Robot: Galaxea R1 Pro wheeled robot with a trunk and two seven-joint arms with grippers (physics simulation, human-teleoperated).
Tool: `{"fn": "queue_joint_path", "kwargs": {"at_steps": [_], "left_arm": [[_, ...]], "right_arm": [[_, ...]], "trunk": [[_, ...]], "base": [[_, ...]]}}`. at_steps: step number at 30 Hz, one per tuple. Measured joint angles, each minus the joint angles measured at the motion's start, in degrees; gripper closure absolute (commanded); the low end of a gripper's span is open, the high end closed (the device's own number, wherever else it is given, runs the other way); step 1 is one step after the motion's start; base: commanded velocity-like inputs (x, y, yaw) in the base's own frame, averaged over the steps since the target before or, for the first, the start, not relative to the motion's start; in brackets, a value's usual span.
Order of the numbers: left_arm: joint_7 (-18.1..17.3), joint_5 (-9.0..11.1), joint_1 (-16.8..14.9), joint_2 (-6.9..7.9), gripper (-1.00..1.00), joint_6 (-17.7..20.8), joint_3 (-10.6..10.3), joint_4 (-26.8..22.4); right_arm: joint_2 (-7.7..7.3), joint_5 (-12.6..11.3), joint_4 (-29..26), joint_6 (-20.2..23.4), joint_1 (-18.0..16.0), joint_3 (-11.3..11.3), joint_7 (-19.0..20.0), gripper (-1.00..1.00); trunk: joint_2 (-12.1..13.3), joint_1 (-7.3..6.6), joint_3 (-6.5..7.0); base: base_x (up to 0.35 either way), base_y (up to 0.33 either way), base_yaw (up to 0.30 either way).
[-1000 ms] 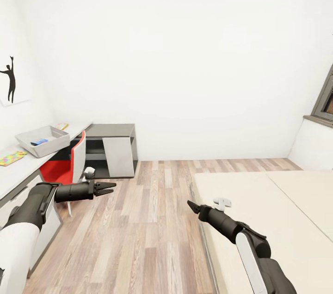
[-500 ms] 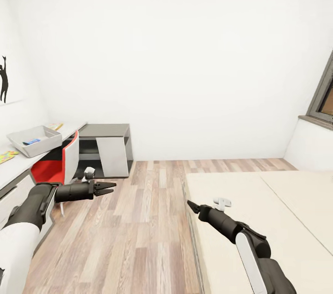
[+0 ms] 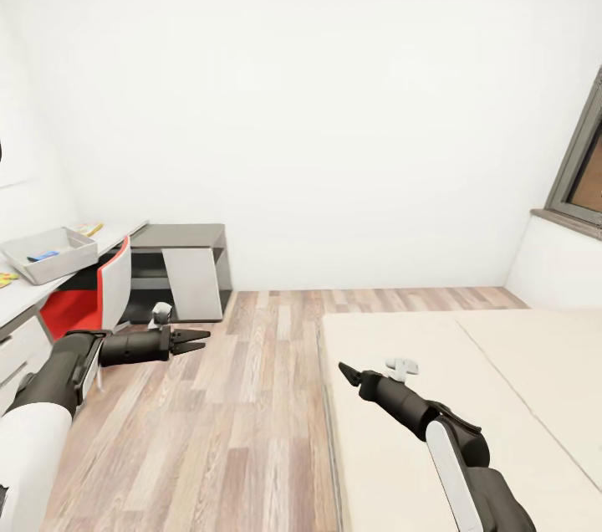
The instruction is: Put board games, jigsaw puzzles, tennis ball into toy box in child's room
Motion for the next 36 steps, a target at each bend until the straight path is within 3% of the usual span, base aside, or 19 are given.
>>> {"fn": "queue_joint_path", "kwargs": {"at_steps": [20, 36], "left_arm": [[0.00, 0.00, 0.00, 0.00, -1.00, 0.00, 0.00, 0.00], [0.00, 0.00, 0.01, 0.00, -1.00, 0.00, 0.00, 0.00]], "right_arm": [[0.00, 0.00, 0.00, 0.00, 0.01, 0.00, 0.00, -1.00], [-0.01, 0.00, 0.01, 0.04, 0.02, 0.00, 0.00, -1.00]], "trunk": [[0.00, 0.00, 0.00], [-0.01, 0.00, 0.00]], "base": [[0.000, -0.237, 0.000], [0.024, -0.051, 0.000]]}}
